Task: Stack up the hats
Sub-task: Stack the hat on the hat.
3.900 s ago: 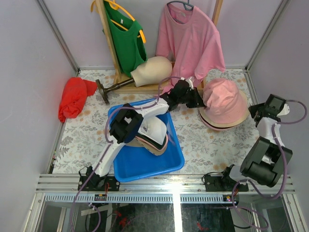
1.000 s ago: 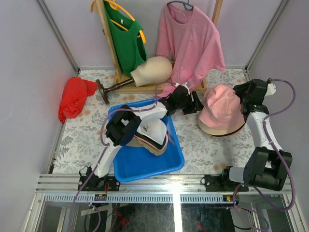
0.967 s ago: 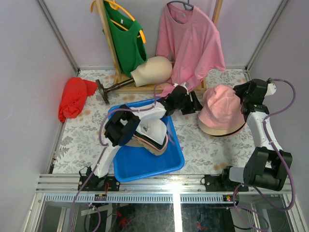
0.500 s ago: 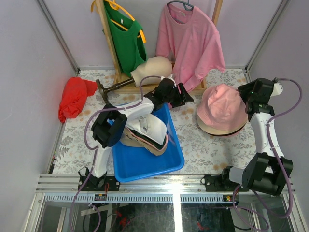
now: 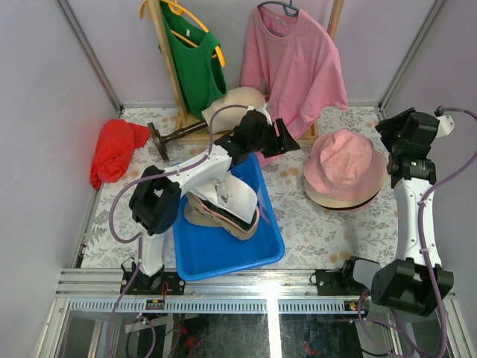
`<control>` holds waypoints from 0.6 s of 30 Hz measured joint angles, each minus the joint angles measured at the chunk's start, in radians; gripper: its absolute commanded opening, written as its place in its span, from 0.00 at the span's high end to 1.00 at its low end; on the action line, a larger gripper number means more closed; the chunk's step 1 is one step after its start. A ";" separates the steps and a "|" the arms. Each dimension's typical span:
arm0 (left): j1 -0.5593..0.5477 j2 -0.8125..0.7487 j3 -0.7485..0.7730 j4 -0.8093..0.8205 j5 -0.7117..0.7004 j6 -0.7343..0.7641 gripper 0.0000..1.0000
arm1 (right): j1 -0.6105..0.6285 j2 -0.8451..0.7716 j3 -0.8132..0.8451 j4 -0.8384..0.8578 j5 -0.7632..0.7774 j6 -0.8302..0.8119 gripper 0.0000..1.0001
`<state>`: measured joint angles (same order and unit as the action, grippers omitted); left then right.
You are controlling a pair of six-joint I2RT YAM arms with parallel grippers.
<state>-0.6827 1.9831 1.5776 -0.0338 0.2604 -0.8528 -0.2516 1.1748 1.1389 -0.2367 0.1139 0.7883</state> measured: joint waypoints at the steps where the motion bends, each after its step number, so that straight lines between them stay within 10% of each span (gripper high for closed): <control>1: 0.000 -0.009 0.010 -0.012 0.002 0.005 0.39 | 0.004 -0.012 0.010 -0.016 0.000 -0.015 0.39; 18: 0.005 -0.428 -0.093 -0.251 -0.252 0.249 0.34 | 0.216 -0.049 0.278 -0.213 0.058 -0.312 0.39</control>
<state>-0.6773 1.5551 1.4841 -0.2848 0.0082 -0.6037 -0.0357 1.1259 1.4170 -0.4496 0.1722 0.4767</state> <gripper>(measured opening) 0.638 0.608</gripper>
